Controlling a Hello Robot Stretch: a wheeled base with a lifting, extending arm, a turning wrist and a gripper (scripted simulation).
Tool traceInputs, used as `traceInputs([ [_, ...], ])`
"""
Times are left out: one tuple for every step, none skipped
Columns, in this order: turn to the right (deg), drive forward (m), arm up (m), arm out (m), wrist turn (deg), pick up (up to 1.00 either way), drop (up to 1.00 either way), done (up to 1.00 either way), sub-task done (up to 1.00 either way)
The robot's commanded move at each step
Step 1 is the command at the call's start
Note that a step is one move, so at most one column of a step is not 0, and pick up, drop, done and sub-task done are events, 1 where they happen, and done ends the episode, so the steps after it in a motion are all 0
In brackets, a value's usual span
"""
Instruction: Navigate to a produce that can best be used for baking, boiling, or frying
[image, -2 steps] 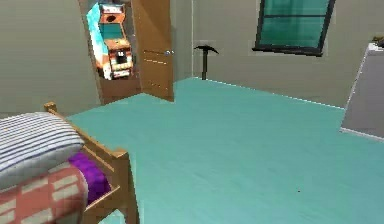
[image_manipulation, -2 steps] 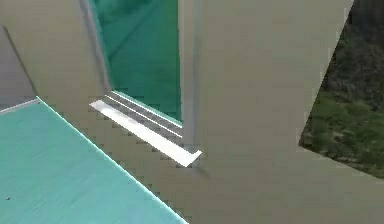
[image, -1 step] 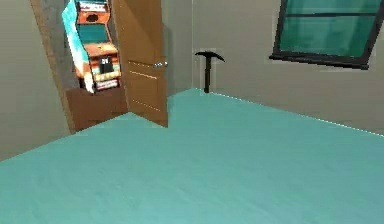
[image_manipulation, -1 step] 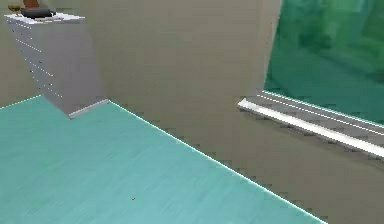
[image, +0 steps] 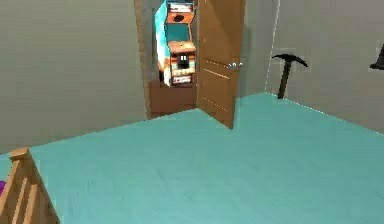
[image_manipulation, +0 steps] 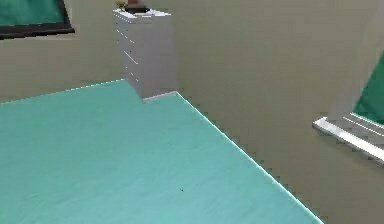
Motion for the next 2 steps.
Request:
traceInputs([
  [0.0,1.00,0.00,0.00,0.0,0.00,0.00,0.00,0.00],
  [-3.0,0.00,0.00,0.00,0.0,0.00,0.00,0.00,0.00],
])
